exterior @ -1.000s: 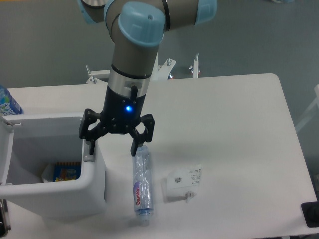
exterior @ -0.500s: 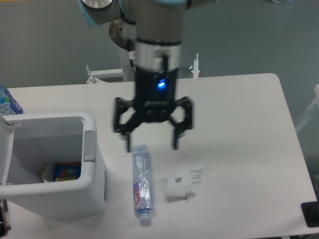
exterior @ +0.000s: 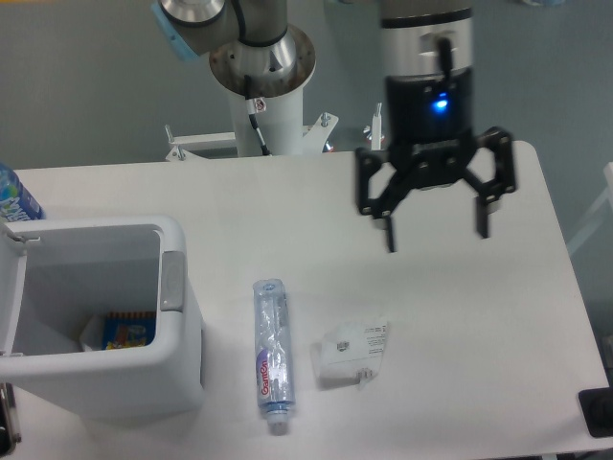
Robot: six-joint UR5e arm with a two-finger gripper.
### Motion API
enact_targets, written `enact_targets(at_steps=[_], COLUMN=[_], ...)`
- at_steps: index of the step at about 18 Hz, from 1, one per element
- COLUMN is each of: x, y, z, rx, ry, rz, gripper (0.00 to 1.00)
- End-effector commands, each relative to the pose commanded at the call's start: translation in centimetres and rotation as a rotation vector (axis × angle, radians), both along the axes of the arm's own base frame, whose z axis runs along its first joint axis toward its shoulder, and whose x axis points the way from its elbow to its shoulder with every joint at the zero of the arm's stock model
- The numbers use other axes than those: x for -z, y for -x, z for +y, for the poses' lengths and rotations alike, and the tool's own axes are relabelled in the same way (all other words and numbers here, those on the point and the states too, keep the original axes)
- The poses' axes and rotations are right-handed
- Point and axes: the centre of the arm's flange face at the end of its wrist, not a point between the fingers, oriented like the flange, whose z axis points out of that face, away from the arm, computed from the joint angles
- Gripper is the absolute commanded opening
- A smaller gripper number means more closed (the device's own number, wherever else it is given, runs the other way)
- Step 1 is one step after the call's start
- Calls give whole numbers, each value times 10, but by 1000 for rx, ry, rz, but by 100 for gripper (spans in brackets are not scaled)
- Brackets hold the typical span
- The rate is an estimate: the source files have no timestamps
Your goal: Open the trash can
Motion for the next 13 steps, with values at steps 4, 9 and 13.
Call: enact_targets(at_steps=[4, 9, 13], x=[14, 22, 25], y=[18, 32, 38], z=[-20, -35, -39], rx=[41, 63, 61], ry=[59, 89, 95], rz=[27, 45, 48], gripper=[100, 100, 100])
